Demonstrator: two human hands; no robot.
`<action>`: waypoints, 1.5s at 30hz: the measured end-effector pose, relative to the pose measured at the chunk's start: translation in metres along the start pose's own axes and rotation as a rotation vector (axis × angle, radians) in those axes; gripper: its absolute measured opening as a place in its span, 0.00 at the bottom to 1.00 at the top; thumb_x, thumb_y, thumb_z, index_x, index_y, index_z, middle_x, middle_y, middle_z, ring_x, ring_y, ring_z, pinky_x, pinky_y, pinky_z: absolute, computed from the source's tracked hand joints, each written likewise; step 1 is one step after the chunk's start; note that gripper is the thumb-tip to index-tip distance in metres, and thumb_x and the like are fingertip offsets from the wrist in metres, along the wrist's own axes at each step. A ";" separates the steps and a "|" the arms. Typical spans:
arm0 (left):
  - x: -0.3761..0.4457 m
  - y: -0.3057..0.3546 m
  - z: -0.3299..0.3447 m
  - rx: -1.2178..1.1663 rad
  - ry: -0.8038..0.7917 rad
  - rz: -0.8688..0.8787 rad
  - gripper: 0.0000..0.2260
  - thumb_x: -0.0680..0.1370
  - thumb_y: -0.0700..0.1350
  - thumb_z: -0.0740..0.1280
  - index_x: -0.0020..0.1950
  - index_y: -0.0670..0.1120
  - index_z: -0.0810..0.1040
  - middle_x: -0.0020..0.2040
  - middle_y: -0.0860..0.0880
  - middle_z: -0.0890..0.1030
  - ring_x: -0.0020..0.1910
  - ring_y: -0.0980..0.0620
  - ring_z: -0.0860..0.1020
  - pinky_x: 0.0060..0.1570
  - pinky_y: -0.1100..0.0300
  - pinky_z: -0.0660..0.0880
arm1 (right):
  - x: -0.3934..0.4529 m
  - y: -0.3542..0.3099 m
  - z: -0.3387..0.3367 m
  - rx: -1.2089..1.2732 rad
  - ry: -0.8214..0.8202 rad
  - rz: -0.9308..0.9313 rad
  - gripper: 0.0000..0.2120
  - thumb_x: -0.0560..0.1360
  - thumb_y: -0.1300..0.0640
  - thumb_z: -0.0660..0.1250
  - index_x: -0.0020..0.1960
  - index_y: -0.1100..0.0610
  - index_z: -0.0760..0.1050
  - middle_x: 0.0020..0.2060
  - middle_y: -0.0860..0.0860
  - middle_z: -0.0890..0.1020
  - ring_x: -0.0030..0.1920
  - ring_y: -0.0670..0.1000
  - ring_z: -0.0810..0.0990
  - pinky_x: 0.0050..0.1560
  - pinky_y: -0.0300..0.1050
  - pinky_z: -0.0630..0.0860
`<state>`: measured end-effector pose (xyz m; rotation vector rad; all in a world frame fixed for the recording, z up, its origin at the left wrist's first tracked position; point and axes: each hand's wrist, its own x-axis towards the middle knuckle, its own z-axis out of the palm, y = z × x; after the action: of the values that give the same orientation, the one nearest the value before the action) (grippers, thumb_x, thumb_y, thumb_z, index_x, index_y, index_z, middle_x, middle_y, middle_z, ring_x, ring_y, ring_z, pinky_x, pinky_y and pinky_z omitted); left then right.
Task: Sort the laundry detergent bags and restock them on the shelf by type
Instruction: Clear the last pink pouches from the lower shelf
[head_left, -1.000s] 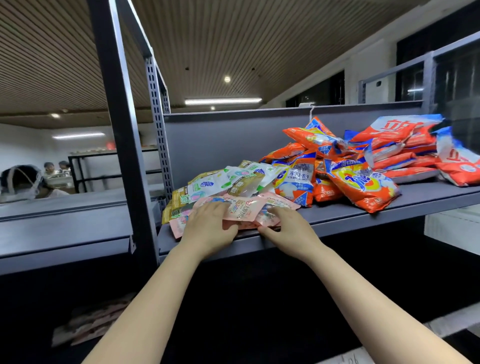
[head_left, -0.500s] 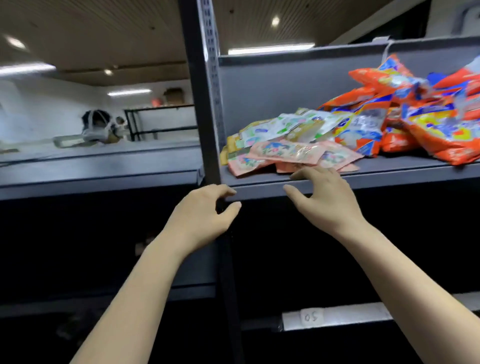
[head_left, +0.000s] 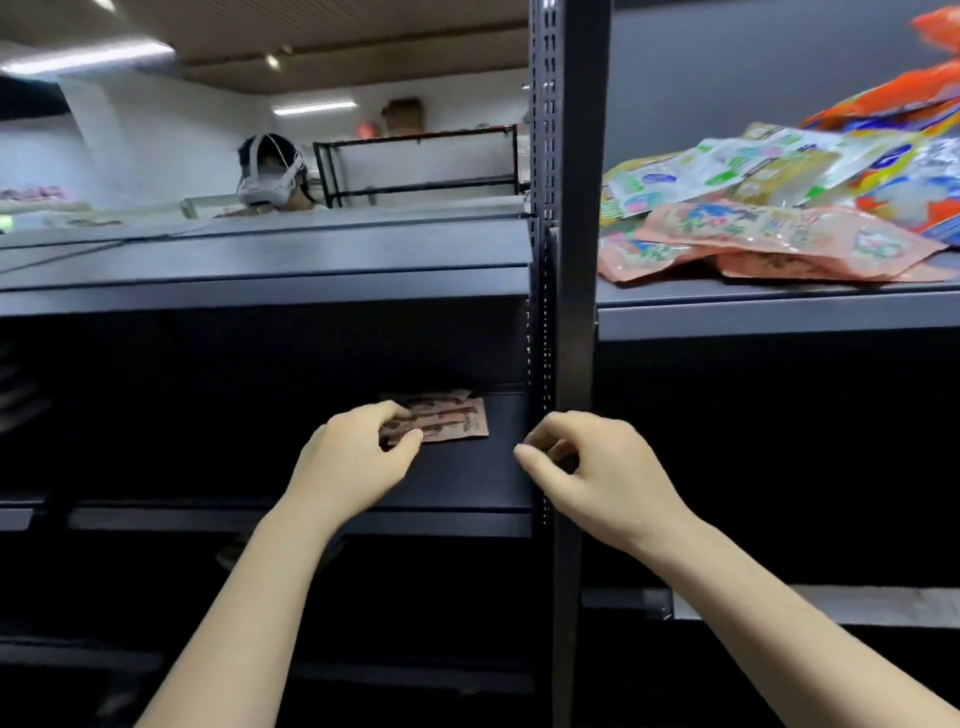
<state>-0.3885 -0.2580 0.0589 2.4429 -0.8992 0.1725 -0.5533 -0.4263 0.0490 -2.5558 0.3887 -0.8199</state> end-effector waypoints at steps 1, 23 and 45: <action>0.006 -0.010 0.004 0.021 -0.008 -0.012 0.14 0.76 0.56 0.63 0.61 0.56 0.77 0.56 0.56 0.79 0.57 0.51 0.77 0.55 0.56 0.73 | 0.004 -0.002 0.012 -0.006 -0.031 0.000 0.10 0.74 0.43 0.63 0.44 0.49 0.78 0.39 0.43 0.80 0.42 0.43 0.78 0.45 0.44 0.76; 0.206 -0.150 0.148 0.104 -0.185 0.217 0.17 0.78 0.44 0.59 0.67 0.50 0.73 0.66 0.45 0.72 0.66 0.45 0.67 0.61 0.50 0.72 | 0.137 0.058 0.208 -0.090 -0.193 0.694 0.16 0.76 0.49 0.64 0.57 0.59 0.75 0.52 0.56 0.80 0.54 0.58 0.79 0.52 0.48 0.77; 0.179 -0.186 0.126 0.207 -0.017 0.128 0.14 0.82 0.48 0.55 0.67 0.50 0.70 0.60 0.48 0.78 0.56 0.50 0.78 0.50 0.59 0.76 | 0.174 0.024 0.213 0.245 0.324 0.616 0.05 0.77 0.60 0.61 0.49 0.58 0.65 0.43 0.59 0.80 0.45 0.60 0.78 0.41 0.49 0.70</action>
<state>-0.1398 -0.3055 -0.0772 2.5780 -1.0946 0.3053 -0.2909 -0.4481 -0.0342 -1.9049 1.0394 -0.9566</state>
